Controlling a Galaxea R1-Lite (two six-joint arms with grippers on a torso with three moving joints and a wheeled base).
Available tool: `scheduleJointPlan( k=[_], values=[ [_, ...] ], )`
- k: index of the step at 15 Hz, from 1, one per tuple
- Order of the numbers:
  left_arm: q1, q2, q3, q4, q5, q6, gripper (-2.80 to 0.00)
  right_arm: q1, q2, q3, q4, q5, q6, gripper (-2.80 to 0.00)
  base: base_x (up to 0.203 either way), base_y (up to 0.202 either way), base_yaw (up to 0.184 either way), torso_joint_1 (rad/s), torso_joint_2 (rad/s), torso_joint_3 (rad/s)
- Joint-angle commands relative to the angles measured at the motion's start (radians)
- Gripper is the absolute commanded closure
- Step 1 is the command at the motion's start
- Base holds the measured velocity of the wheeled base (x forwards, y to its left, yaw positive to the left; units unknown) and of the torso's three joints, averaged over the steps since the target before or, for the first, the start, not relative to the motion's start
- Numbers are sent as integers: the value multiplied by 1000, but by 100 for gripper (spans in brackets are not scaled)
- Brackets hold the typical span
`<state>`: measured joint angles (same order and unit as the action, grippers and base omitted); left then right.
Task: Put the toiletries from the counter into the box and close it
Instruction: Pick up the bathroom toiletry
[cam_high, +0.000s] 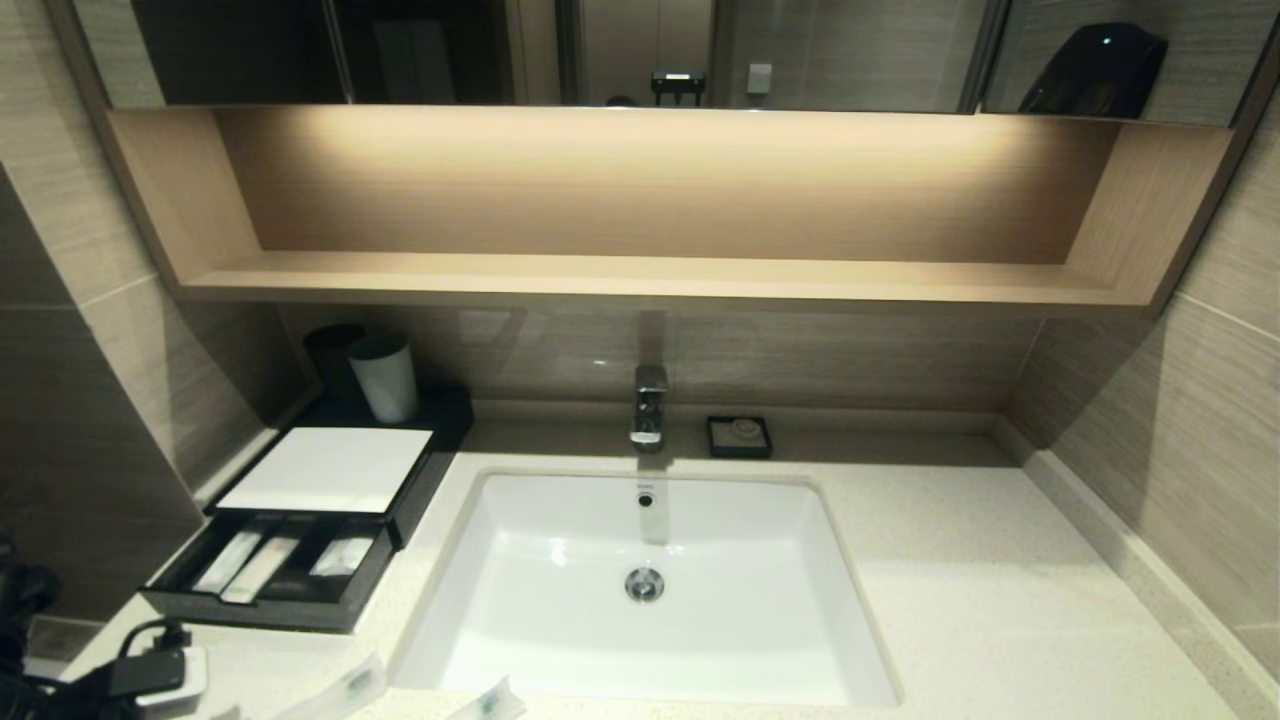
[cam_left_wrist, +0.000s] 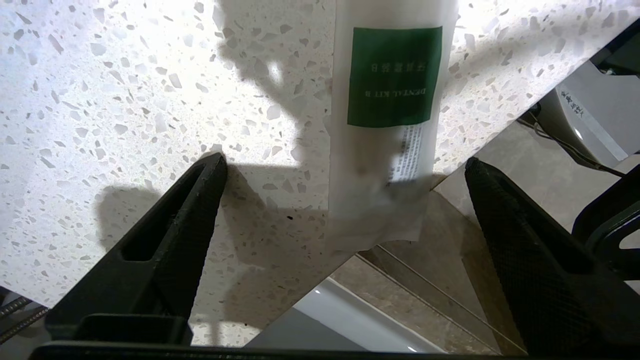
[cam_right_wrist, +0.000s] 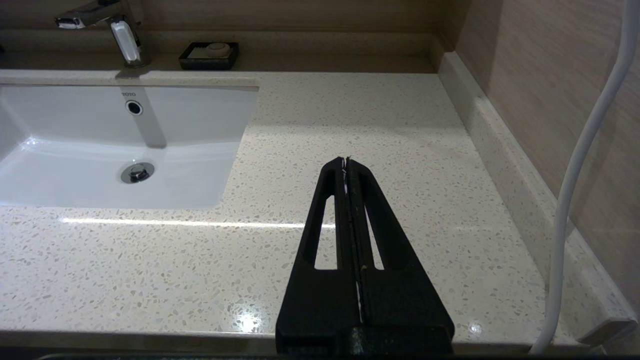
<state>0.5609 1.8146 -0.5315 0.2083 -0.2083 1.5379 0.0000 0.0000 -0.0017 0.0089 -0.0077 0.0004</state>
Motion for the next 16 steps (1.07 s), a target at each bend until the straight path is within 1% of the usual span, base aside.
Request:
scheduleJointPlan(
  k=[1,11,12,16],
  values=[
    [1,2,3,2,-2,8,-280,0,0,0,0,0,0,0,0,0,0,0,0,0],
    [10,-9,7,-4,-3,8,-280,0,0,0,0,0,0,0,0,0,0,0,0,0],
    [10,-11,7,-6,-5,8,0,0,0,0,0,0,0,0,0,0,0,0,0,0],
    [16,-17,8,-15,-13,8,0,0,0,0,0,0,0,0,0,0,0,0,0,0]
  ],
)
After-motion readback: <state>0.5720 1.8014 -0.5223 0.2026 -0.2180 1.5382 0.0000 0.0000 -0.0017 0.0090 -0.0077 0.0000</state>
